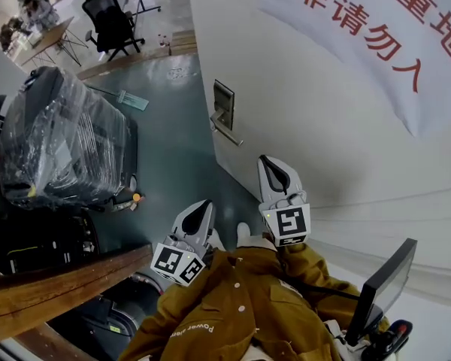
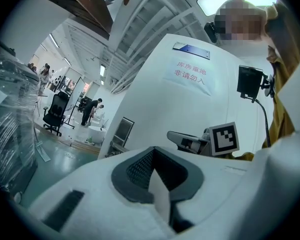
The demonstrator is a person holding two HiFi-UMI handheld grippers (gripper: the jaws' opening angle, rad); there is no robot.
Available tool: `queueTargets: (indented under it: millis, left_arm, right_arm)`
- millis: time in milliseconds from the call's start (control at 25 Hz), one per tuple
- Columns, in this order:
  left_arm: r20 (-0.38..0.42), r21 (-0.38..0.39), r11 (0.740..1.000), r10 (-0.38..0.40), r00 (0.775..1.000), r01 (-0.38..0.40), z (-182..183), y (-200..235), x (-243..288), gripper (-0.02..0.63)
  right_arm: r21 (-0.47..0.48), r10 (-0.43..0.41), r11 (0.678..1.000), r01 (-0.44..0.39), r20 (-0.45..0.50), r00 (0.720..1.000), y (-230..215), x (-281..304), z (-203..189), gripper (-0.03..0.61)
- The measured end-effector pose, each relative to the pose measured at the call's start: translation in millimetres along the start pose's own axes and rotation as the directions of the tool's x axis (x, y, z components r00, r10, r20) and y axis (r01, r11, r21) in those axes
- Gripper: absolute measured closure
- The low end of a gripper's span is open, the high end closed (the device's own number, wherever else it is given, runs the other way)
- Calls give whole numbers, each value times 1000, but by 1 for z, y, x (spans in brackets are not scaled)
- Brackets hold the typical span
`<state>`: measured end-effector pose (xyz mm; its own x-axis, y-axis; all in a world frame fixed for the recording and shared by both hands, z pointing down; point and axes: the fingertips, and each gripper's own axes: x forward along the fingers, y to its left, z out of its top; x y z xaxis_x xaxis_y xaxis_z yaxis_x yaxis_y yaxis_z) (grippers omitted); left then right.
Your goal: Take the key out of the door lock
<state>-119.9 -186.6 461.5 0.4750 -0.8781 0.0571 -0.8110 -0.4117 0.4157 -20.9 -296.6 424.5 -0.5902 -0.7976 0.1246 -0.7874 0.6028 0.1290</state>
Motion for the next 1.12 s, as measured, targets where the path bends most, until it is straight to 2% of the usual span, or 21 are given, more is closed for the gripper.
queueTargets:
  millis: [120,240,360,480,720,840,960,1120]
  left_arm:
    - [-1,-18,1000,-13,1000,13,1,8,0,615]
    - [-7,-25,1000,-18,1000,18,1,13,-1,615]
    - [-8,-16,1000,-16,1000,16,5,16,-3,615]
    - [-3,-18,1000,0,1000,-1,8,25,-7,615]
    - [5,-32,999,20,1000,-19,12,36,-11,615]
    - [6,-32,999,18,1000,-18,13,35,-12,615]
    - [7,-43,999,16,1000,-15,12,36,-13,615]
    - [2,-67,998,4,1000,-3,8,34,-7,615]
  right_arm:
    - [-18,-16,1000,15,-26,1000,-2,16,-3,572]
    - [-49,24,998,-27,-67,997,6,39,-19,567]
    - [-54,114,991,-120,-103,988,19,64,-39,429]
    - [-77,146,984,-159,-154,977,26,86,-62,393]
    - [-160,98,976,-145,-266,959,18,119,-105,393]
    - [-157,97,976,-150,-303,948,16,123,-118,394]
    - [-179,94,971,-157,-318,943,15,123,-123,456]
    - [-204,105,963,-178,-324,940,14,125,-125,462]
